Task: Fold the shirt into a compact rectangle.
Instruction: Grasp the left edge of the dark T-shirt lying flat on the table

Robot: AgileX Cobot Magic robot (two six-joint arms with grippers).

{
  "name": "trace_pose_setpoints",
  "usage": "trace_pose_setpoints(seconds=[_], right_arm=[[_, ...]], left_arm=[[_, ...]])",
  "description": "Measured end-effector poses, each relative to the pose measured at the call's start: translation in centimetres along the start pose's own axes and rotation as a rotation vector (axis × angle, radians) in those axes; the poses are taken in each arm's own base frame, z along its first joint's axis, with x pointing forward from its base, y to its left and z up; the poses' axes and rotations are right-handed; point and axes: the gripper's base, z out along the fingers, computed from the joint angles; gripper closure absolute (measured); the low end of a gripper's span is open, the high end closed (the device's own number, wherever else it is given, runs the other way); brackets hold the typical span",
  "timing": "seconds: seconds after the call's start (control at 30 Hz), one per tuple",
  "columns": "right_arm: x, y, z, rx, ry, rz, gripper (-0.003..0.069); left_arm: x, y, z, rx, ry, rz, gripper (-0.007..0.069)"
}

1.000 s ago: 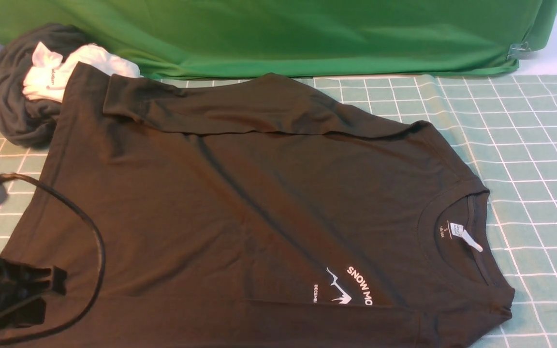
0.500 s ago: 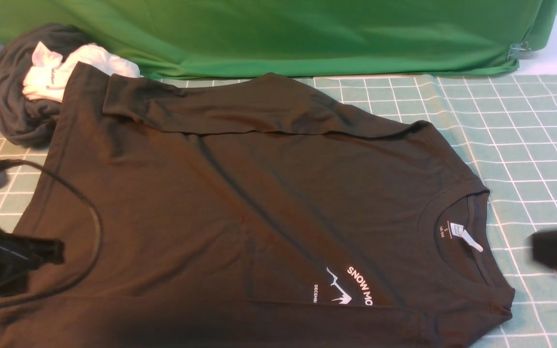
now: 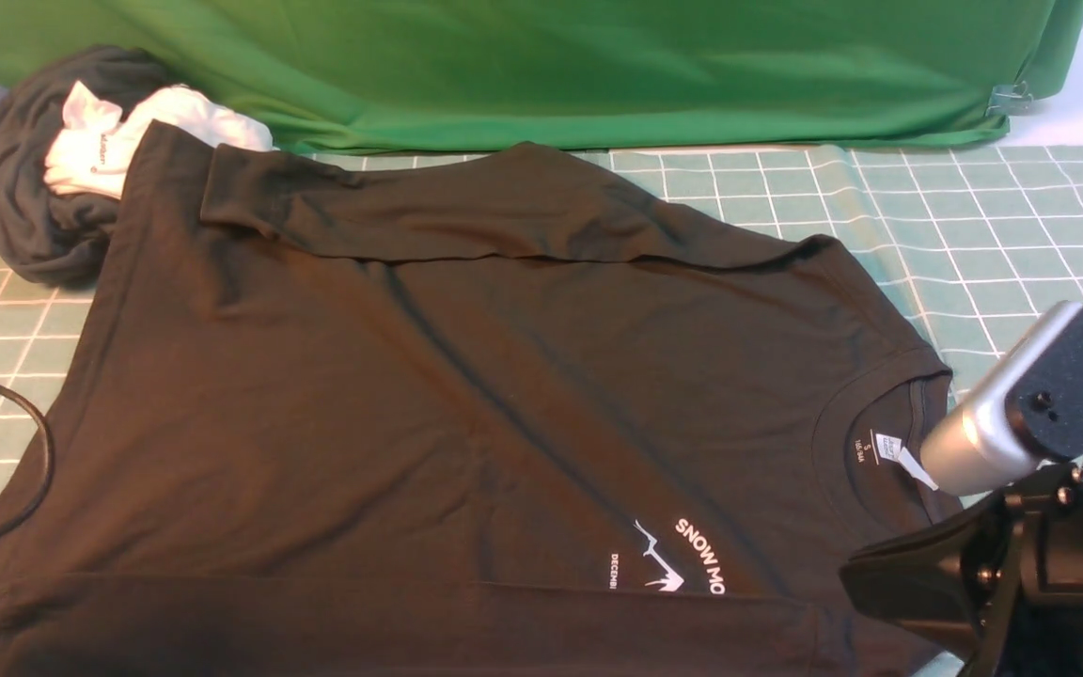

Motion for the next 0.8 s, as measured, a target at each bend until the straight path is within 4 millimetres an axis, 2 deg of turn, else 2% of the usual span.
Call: trace_pose_setpoints(seconds=[0.17,0.27,0.3,0.33,0.37,0.4,0.5,0.57,0.63,0.7,0.77,0.8], right_arm=[[-0.3,0.0,0.1,0.004,-0.030,-0.031,0.0629],[-0.5,0.0,0.0,0.006,-0.048,-0.046,0.0629],[-0.5,0.0,0.0,0.006,-0.051,-0.047,0.0628],[-0.5,0.0,0.0,0.006,-0.051,-0.047,0.0627],[-0.5,0.0,0.0,0.006,-0.052,-0.048,0.0626],[-0.5,0.0,0.0,0.006,-0.052,-0.049,0.0624],[-0.5,0.0,0.0,0.006,-0.052,-0.050,0.0624],[-0.5,0.0,0.0,0.006,-0.052,-0.050,0.0622],[-0.5,0.0,0.0,0.006,-0.052,-0.050,0.0621],[-0.5,0.0,0.0,0.006,-0.052,-0.050,0.0620],[-0.6,0.0,0.0,0.007,-0.059,-0.059,0.0620],[-0.6,0.0,0.0,0.007,-0.059,-0.061,0.0620]], left_arm=[[-0.5,0.0,0.5,-0.010,-0.040,0.086,0.0447],[-0.8,-0.1,1.6,-0.014,-0.012,0.133,0.0271],[-0.9,-0.1,1.9,-0.015,-0.001,0.136,0.0229],[-0.9,-0.1,2.0,-0.015,0.002,0.136,0.0219],[-0.9,-0.2,2.4,-0.018,0.016,0.140,0.0169],[-1.0,-0.2,3.2,-0.020,0.039,0.143,0.0089],[-1.0,-0.3,4.1,-0.021,0.075,0.143,0.0018],[-0.9,-0.3,4.7,-0.023,0.098,0.144,0.0000],[-0.9,-0.3,5.0,-0.024,0.114,0.146,0.0018],[-0.9,-0.4,5.3,-0.024,0.123,0.145,0.0074],[-0.9,-0.4,5.5,-0.025,0.131,0.146,0.0178],[-0.9,-0.4,5.5,-0.025,0.132,0.146,0.0204]])
